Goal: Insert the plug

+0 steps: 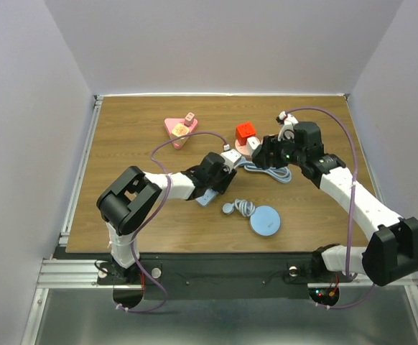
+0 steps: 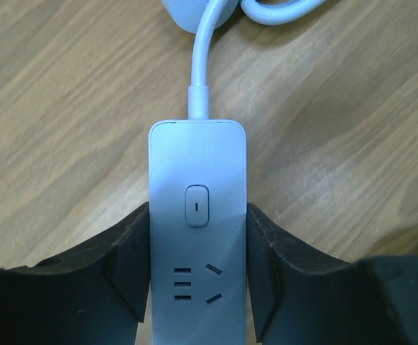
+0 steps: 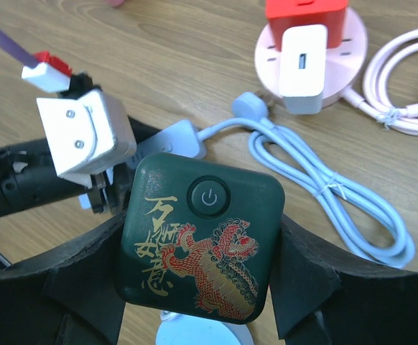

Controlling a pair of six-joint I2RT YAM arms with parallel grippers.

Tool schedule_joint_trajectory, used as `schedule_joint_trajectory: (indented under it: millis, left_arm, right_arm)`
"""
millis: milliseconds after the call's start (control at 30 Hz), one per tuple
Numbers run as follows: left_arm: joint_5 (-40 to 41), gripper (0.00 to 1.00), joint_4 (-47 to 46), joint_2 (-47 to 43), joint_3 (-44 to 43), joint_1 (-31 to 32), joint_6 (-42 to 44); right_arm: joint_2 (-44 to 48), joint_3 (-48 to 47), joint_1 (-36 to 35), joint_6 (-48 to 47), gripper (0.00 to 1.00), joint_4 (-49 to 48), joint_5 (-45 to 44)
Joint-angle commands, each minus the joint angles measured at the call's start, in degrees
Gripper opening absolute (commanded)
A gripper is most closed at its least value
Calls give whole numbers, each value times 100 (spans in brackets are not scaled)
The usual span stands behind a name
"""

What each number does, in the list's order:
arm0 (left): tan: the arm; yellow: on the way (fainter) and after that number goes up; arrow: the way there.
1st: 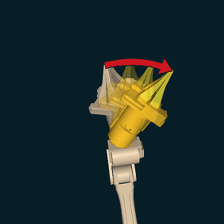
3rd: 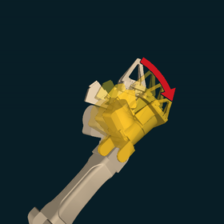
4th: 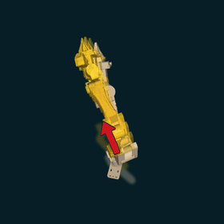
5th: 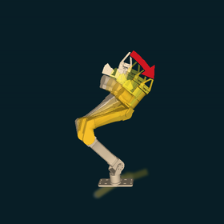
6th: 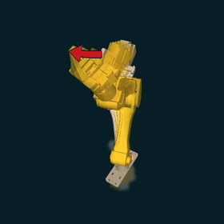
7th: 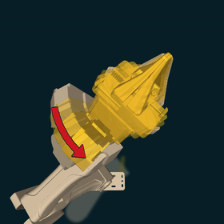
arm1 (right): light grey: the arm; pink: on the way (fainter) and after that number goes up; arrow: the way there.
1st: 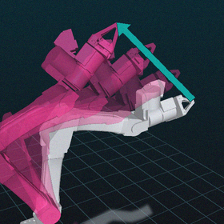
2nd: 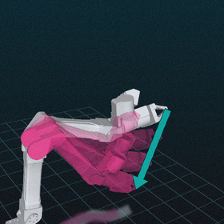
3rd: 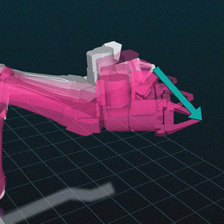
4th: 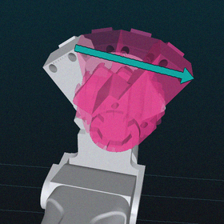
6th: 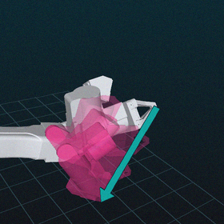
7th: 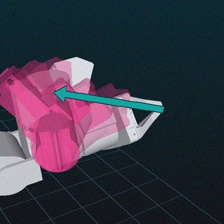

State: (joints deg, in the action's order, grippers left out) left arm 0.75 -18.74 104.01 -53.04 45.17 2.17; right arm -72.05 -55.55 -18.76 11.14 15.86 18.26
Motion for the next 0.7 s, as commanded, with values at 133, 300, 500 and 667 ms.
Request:
schedule_joint_trajectory:
  millis: [133,300,500,667]
  left_arm:
    - [-128,80,-753,-230,-85,-175,249]
    - [-128,99,-816,-969,223,-219,73]
    - [-128,99,-499,-1892,882,-228,-586]
    - [443,99,-210,-2472,1610,-245,-1227]
  right_arm:
    - [-81,-105,13,-226,0,-724,696]
    - [-195,-237,-258,-384,0,-821,785]
    - [-459,-377,-505,-445,0,-883,723]
    - [-757,-430,-769,-472,0,-1076,749]
